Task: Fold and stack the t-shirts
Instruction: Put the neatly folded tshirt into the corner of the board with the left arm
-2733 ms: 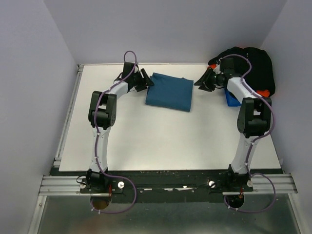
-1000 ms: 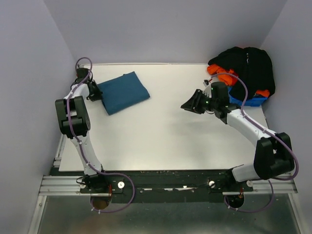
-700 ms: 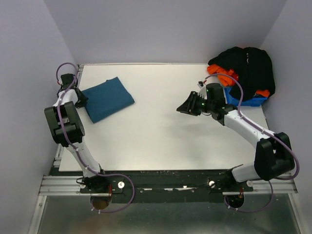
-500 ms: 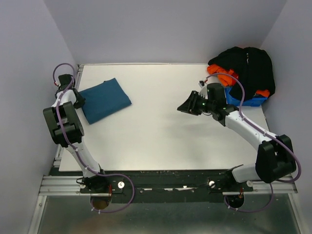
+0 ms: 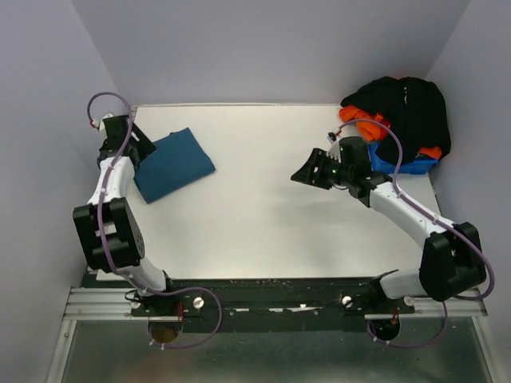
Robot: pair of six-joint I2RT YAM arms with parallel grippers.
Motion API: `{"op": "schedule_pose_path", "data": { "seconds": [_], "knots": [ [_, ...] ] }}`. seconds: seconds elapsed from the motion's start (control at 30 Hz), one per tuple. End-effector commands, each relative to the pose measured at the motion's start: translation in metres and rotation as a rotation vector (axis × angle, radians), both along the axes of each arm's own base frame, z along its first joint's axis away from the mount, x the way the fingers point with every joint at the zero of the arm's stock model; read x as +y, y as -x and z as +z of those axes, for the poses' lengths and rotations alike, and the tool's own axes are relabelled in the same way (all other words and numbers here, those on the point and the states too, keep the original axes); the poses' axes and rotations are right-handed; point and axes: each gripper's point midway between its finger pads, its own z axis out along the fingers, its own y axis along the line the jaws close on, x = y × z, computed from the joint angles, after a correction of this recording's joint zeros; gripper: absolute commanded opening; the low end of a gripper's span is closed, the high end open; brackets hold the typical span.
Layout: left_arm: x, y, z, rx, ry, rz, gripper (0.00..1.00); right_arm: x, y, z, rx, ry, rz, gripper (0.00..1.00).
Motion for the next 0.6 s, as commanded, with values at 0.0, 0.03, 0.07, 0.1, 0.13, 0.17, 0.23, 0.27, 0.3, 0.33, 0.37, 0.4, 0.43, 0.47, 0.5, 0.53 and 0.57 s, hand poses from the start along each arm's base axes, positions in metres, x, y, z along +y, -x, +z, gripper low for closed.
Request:
{"op": "schedule_pose_path", "data": {
  "seconds": [0.0,0.03,0.07,0.1,0.13,0.17,0.23,0.27,0.3,0.33,0.37,0.4,0.43,0.47,0.5,0.53,0.57],
  "knots": [
    [-0.066,-0.01,0.048,-0.206,0.014,-0.098,0.89,-0.007,0.006,0.008,-0.081,0.066,0.005,0.8],
    [-0.082,-0.01,0.056,-0.242,0.02,-0.128,0.9,-0.009,0.006,0.011,-0.106,0.08,-0.006,0.98],
    [-0.098,-0.011,0.062,-0.272,0.023,-0.159,0.94,-0.01,0.006,0.016,-0.138,0.079,-0.008,1.0],
    [-0.115,-0.008,0.067,-0.29,0.025,-0.192,0.99,-0.012,0.008,0.021,-0.168,0.079,-0.008,1.0],
    [-0.13,-0.006,0.072,-0.309,0.025,-0.22,0.99,-0.014,0.009,0.025,-0.192,0.079,-0.013,1.0],
    [-0.155,0.0,0.073,-0.316,0.029,-0.269,0.99,-0.015,0.01,0.03,-0.22,0.08,-0.009,1.0],
    [-0.184,0.013,0.076,-0.346,0.03,-0.322,0.99,-0.016,0.014,0.041,-0.291,0.064,-0.001,1.0],
    [-0.196,0.022,0.074,-0.359,0.037,-0.349,0.99,-0.02,0.016,0.045,-0.319,0.058,-0.016,1.0],
    [-0.212,0.031,0.07,-0.369,0.046,-0.391,0.99,-0.024,0.018,0.043,-0.329,0.059,-0.037,1.0],
    [-0.222,0.04,0.068,-0.383,0.048,-0.424,0.99,-0.027,0.018,0.051,-0.375,0.044,-0.058,1.0],
    [-0.233,0.049,0.064,-0.4,0.052,-0.453,0.99,-0.031,0.021,0.045,-0.388,0.05,-0.074,1.0],
    [-0.242,0.058,0.059,-0.407,0.054,-0.479,0.99,-0.037,0.023,0.042,-0.397,0.054,-0.1,1.0],
    [-0.249,0.067,0.051,-0.412,0.051,-0.516,0.99,-0.044,0.024,0.038,-0.403,0.067,-0.137,1.0],
    [-0.256,0.076,0.042,-0.411,0.044,-0.544,0.99,-0.051,0.024,0.035,-0.41,0.078,-0.172,1.0],
    [-0.26,0.082,0.038,-0.42,0.035,-0.566,0.99,-0.057,0.025,0.028,-0.406,0.095,-0.2,1.0],
    [-0.265,0.092,0.027,-0.408,0.023,-0.601,0.99,-0.064,0.026,0.022,-0.405,0.108,-0.235,1.0],
    [-0.271,0.098,0.022,-0.412,0.016,-0.628,0.99,-0.07,0.029,0.017,-0.41,0.116,-0.26,1.0]
  ]
}}
